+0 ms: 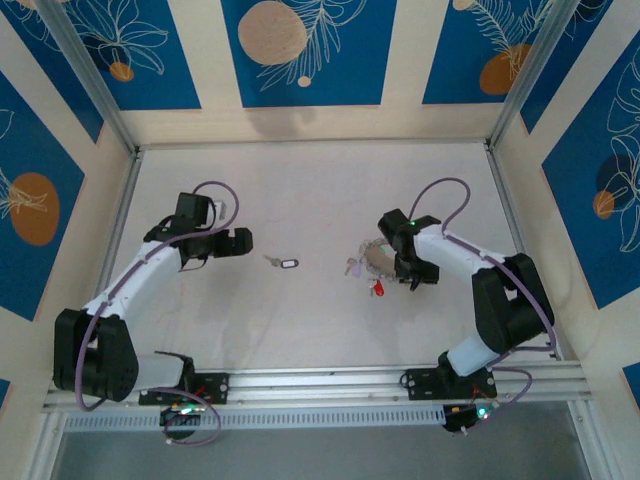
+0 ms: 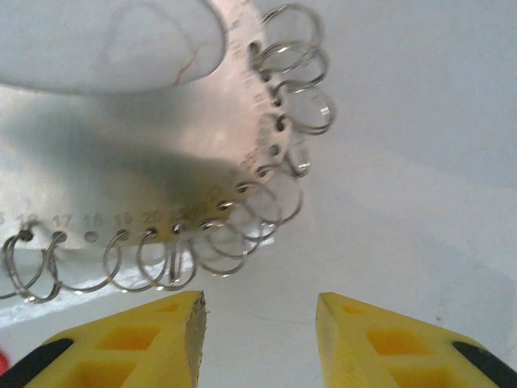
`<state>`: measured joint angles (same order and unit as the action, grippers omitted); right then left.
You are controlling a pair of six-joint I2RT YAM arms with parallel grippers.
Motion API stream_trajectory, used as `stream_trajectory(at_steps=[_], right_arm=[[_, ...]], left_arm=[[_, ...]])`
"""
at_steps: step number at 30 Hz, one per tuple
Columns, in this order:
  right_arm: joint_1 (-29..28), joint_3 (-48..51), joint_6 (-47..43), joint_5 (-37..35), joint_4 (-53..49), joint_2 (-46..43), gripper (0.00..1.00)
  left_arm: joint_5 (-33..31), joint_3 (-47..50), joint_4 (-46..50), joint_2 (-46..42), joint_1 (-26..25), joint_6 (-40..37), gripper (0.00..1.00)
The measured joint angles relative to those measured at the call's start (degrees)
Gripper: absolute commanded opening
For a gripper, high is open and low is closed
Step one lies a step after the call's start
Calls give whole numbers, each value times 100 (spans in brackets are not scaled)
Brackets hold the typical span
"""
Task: Put the keys on the keyring
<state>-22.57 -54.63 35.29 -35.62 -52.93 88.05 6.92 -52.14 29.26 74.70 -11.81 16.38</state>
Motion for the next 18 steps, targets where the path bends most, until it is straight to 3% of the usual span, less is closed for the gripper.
stream_trajectory(at_steps=[6, 11, 18], right_arm=[[470, 11, -225, 238, 151, -219, 36], [483, 162, -514, 1665, 590, -610, 28], [518, 313, -544, 2728, 1158, -516, 35]], left_arm=[[-13, 0, 2, 0, -2, 0, 100], [-13, 0, 0, 0, -11, -2, 100], [-15, 0, 2, 0, -11, -2, 100]])
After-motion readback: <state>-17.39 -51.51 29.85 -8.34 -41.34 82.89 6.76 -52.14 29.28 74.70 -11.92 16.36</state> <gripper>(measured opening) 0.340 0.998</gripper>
